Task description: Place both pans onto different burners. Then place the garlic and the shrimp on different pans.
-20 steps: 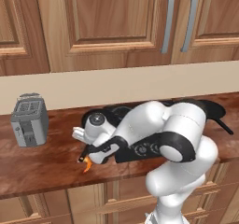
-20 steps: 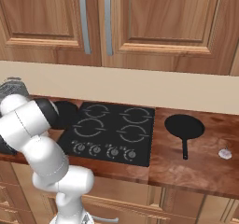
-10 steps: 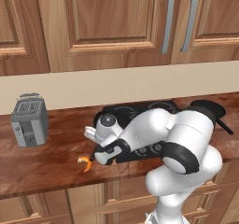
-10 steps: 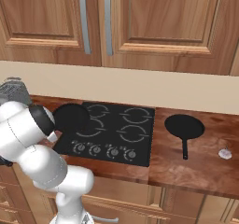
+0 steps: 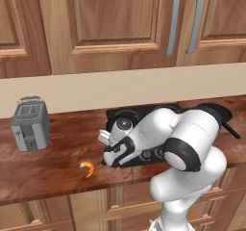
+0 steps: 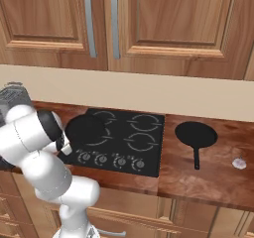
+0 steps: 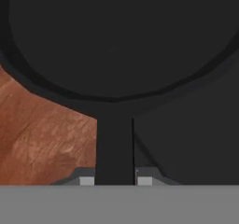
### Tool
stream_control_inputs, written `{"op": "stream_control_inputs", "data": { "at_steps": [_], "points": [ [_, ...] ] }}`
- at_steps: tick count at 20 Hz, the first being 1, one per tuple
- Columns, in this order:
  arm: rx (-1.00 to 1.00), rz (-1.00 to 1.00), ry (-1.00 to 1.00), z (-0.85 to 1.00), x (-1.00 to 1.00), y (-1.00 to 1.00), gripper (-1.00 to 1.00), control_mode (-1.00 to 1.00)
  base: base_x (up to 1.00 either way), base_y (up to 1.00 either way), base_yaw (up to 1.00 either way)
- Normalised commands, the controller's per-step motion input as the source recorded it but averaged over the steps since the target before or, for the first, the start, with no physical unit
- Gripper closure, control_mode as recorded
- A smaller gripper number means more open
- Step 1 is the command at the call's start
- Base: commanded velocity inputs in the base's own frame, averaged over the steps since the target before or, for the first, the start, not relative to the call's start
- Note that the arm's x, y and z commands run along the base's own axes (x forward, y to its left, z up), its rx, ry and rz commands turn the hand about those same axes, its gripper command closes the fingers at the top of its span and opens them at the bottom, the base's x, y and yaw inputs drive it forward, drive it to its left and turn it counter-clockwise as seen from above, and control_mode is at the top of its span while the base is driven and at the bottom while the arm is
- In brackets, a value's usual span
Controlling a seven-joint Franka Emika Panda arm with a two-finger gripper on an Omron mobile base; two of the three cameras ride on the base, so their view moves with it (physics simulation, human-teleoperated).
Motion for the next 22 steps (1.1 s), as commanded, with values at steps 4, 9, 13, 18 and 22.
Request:
{"op": "stream_control_inputs", "data": {
  "at_steps": [4,9,13,18,22],
  "points": [
    [0.02,-0.01,0.05,-0.18,0.28,-0.43,1.00,-1.00,0.00,0.00,0.00],
    [0.01,-0.01,0.03,-0.15,0.18,-0.40,1.00,-1.00,0.00,0.00,0.00],
    [0.02,-0.02,0.01,-0.18,0.01,-0.34,1.00,-1.00,0.00,0.00,0.00],
    [0.06,-0.01,0.00,-0.19,-0.12,-0.09,1.00,-1.00,0.00,0.00,0.00],
    [0.08,0.00,0.00,-0.19,-0.34,0.00,1.00,-1.00,0.00,0.00,0.00]
  ]
}}
